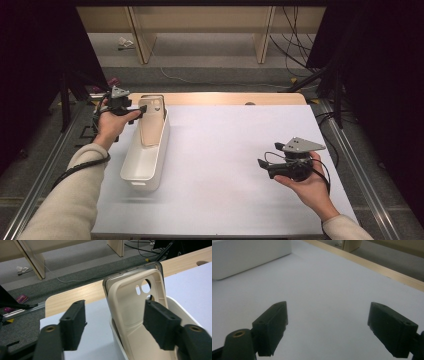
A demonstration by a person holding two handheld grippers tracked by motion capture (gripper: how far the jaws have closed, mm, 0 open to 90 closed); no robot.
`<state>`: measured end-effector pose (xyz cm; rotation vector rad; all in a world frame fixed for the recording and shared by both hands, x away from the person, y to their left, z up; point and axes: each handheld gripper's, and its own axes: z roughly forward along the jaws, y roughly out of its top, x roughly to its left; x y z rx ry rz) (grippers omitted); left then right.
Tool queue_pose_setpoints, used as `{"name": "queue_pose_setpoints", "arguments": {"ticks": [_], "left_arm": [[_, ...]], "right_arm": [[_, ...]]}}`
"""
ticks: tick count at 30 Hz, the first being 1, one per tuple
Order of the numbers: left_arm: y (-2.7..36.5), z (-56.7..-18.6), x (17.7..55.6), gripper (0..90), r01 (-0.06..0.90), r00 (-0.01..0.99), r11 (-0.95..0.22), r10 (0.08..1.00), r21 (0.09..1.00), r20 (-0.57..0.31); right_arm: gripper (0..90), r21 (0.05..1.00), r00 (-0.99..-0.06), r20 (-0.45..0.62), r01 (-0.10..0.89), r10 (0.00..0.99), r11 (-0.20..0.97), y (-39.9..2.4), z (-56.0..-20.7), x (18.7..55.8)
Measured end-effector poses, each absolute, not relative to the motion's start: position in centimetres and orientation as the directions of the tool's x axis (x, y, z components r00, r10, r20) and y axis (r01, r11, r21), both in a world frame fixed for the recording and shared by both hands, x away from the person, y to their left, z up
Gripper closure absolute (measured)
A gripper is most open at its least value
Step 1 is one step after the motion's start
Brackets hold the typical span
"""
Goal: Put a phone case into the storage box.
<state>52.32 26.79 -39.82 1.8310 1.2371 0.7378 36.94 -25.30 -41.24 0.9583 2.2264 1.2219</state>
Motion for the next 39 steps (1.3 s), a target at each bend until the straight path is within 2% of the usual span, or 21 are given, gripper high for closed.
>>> {"name": "queue_pose_setpoints", "arguments": {"ticks": [4, 6, 9, 18, 22, 32, 39], "left_arm": [[26.7, -39.4, 51.5, 25.8, 0.483, 0.361, -0.224, 0.932, 0.847, 0.041], [26.6, -39.2, 51.0, 17.7, 0.499, 0.358, -0.222, 0.933, 0.838, 0.035], [26.6, -38.8, 50.2, 21.6, 0.493, 0.385, -0.231, 0.922, 0.839, 0.027], [26.0, -38.2, 48.4, 11.5, 0.47, 0.418, -0.26, 0.907, 0.844, 0.047], [25.9, -37.9, 47.6, 6.8, 0.463, 0.422, -0.239, 0.906, 0.853, 0.024], [25.6, -37.6, 45.8, 4.8, 0.439, 0.435, -0.246, 0.9, 0.864, 0.035], [25.3, -38.2, 44.2, 4.9, 0.427, 0.46, -0.23, 0.888, 0.875, 0.009]], "right_arm": [[17.1, 0.852, -0.672, -0.036, 0.367, 0.74, 0.374, -25.3, -41.2, 36.9], [17.1, 0.851, -0.672, -0.036, 0.367, 0.74, 0.374, -25.3, -41.3, 36.9], [17.0, 0.851, -0.672, -0.035, 0.368, 0.74, 0.375, -25.3, -41.3, 37.0], [16.9, 0.851, -0.672, -0.035, 0.368, 0.74, 0.374, -25.3, -41.2, 37.0], [16.9, 0.851, -0.672, -0.035, 0.368, 0.74, 0.375, -25.3, -41.3, 37.0], [16.8, 0.851, -0.671, -0.032, 0.37, 0.741, 0.372, -25.3, -41.3, 37.0], [16.8, 0.852, -0.671, -0.033, 0.369, 0.741, 0.372, -25.4, -41.3, 37.0]]}}
